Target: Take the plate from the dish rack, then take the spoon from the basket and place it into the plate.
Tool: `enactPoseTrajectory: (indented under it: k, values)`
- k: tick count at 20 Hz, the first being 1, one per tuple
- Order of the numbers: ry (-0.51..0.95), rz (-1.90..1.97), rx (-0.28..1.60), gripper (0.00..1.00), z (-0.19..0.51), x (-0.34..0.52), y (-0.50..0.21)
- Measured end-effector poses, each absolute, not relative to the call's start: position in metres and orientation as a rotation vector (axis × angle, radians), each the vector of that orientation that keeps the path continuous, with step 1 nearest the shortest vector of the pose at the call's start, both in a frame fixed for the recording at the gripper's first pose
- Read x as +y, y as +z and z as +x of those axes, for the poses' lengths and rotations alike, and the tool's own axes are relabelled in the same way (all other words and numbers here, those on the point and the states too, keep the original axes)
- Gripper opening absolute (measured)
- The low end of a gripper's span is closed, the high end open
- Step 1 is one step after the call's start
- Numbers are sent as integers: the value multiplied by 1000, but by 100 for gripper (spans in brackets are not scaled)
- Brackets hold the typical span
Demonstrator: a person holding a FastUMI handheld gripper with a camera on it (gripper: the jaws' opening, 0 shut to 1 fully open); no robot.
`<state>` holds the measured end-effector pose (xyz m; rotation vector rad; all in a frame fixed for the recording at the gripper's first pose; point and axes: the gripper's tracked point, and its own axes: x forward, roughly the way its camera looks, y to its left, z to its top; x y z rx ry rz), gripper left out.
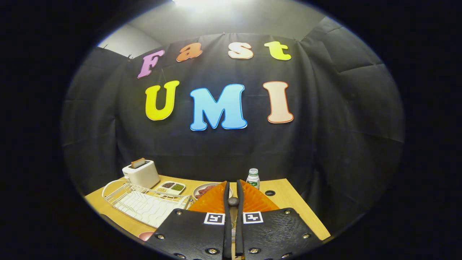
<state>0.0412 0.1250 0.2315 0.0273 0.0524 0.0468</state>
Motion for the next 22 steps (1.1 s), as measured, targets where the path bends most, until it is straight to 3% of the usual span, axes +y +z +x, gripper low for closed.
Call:
enactPoseTrajectory:
  k: [11,22]
  values:
    - [79,7,86,4,-15,180,218]
    - [160,24,202,4,-37,258,160]
